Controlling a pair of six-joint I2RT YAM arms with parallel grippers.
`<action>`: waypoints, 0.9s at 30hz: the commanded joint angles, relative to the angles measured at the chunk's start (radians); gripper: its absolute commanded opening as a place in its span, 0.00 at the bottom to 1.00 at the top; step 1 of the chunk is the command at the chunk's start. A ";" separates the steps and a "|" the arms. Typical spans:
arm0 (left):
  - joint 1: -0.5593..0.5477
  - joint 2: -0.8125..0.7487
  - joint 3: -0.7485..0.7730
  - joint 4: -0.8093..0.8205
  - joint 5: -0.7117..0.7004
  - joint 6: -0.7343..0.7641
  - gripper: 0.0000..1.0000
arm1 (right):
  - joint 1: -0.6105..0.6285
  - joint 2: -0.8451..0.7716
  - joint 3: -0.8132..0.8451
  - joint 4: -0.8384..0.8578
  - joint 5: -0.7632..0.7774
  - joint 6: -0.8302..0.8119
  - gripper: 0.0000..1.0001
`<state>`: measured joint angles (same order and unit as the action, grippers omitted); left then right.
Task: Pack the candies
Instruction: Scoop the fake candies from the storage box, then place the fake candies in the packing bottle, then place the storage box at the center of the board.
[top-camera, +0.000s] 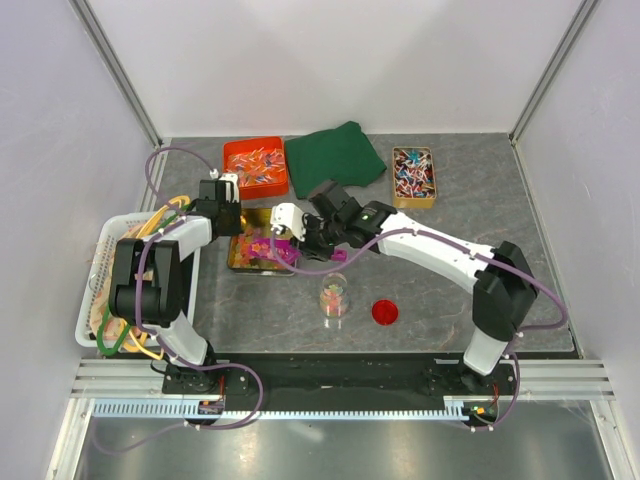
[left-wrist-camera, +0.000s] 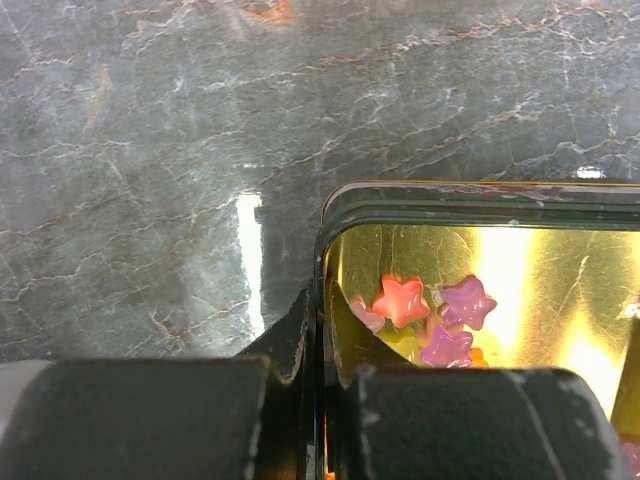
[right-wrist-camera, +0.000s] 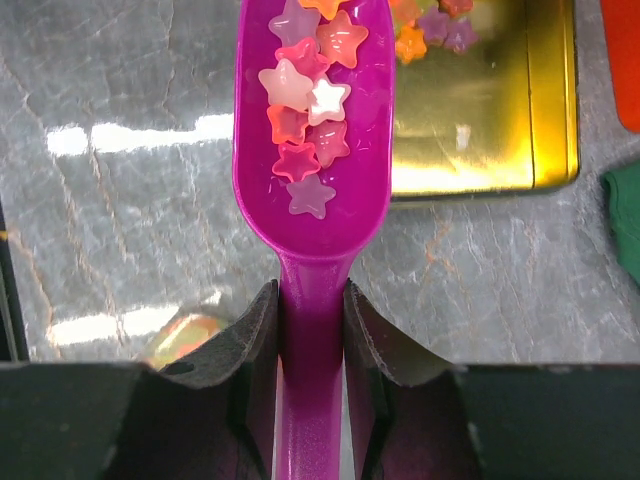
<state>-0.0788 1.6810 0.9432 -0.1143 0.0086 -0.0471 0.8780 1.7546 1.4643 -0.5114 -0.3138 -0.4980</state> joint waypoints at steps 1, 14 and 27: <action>0.033 -0.014 0.025 0.062 0.089 -0.005 0.02 | -0.034 -0.118 -0.009 -0.006 -0.050 -0.047 0.00; 0.076 -0.018 0.002 0.076 0.168 0.026 0.02 | -0.171 -0.401 -0.122 -0.021 -0.163 -0.067 0.00; 0.076 -0.026 -0.009 0.081 0.177 0.027 0.02 | -0.224 -0.550 -0.200 -0.206 -0.157 -0.183 0.00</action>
<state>-0.0078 1.6810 0.9413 -0.0925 0.1417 -0.0330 0.6548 1.2606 1.2919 -0.6144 -0.4431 -0.5968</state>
